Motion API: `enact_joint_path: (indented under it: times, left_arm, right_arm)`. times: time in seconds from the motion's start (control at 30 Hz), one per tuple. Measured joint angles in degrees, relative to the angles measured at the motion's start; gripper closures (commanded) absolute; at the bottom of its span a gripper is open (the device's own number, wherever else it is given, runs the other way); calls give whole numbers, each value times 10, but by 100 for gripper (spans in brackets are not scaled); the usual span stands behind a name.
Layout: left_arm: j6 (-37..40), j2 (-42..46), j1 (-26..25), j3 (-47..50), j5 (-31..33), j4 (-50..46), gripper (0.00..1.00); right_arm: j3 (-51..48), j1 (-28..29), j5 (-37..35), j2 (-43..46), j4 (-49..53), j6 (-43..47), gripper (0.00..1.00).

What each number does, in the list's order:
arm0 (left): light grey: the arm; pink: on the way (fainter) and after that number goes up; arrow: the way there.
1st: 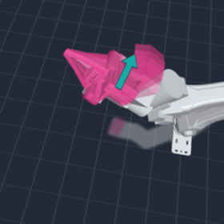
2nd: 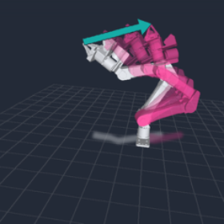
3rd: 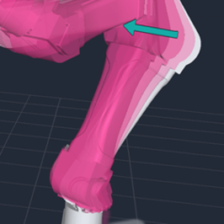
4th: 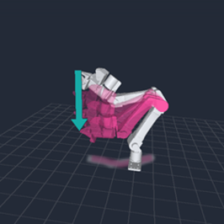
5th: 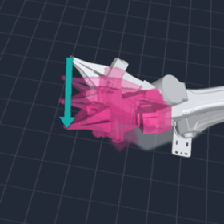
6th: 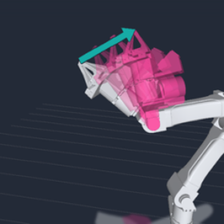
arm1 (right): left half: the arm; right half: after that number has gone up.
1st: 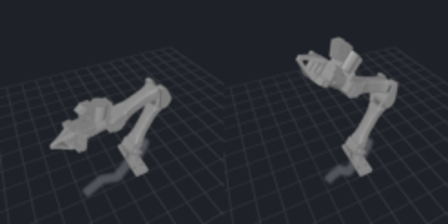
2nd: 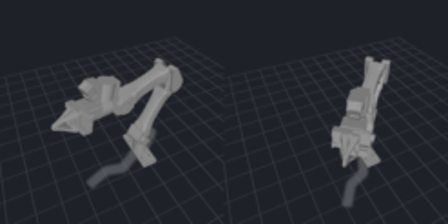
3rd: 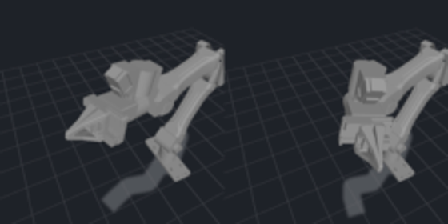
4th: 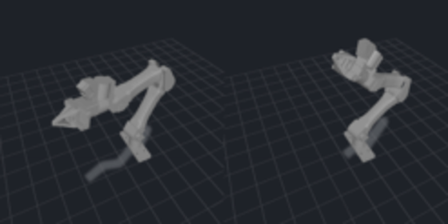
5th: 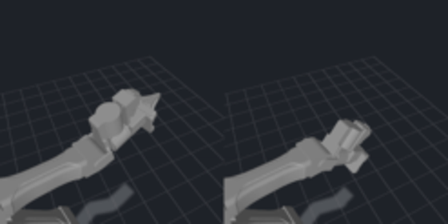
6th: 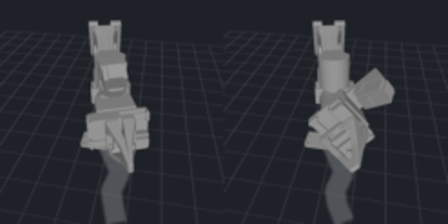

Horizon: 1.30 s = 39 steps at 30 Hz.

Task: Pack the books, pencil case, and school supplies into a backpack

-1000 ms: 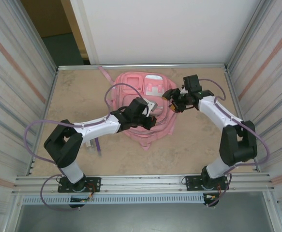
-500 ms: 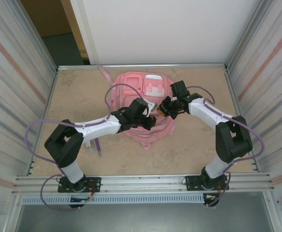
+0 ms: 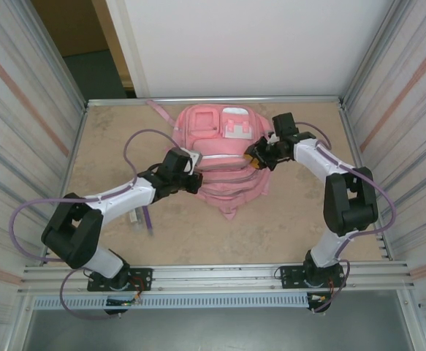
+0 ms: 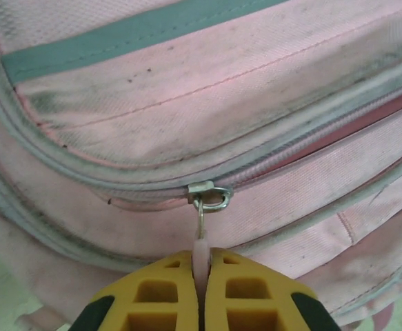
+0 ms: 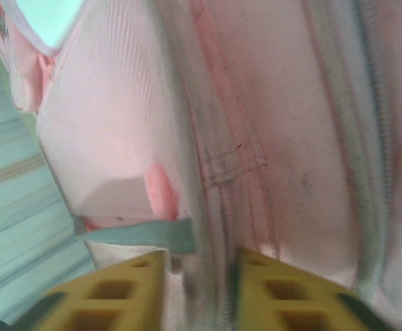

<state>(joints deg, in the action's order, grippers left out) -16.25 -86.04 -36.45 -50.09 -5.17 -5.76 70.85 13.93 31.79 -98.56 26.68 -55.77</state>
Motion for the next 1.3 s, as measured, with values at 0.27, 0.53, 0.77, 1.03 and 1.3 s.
enact_joint_path:
  times: [0.27, 0.53, 0.77, 1.03, 1.3]
  left_arm:
    - [-3, -17, -92, -71, 34, -35, 100]
    - [-20, -87, -157, -139, 2, -17, 100]
    - [-30, -110, -172, -154, -6, -9, 100]
    - [0, -24, -148, -59, 46, -1, 100]
    - [6, 33, -2, 16, -63, 65, 100]
  right_arm:
    - [-39, 9, -59, 67, 25, -90, 36]
    - [-69, 89, -131, 127, 68, -190, 49]
    - [-81, 104, -154, 119, 68, -228, 99]
    - [-77, 80, -147, 126, 80, -179, 100]
    - [-76, 71, -75, 129, 38, -139, 100]
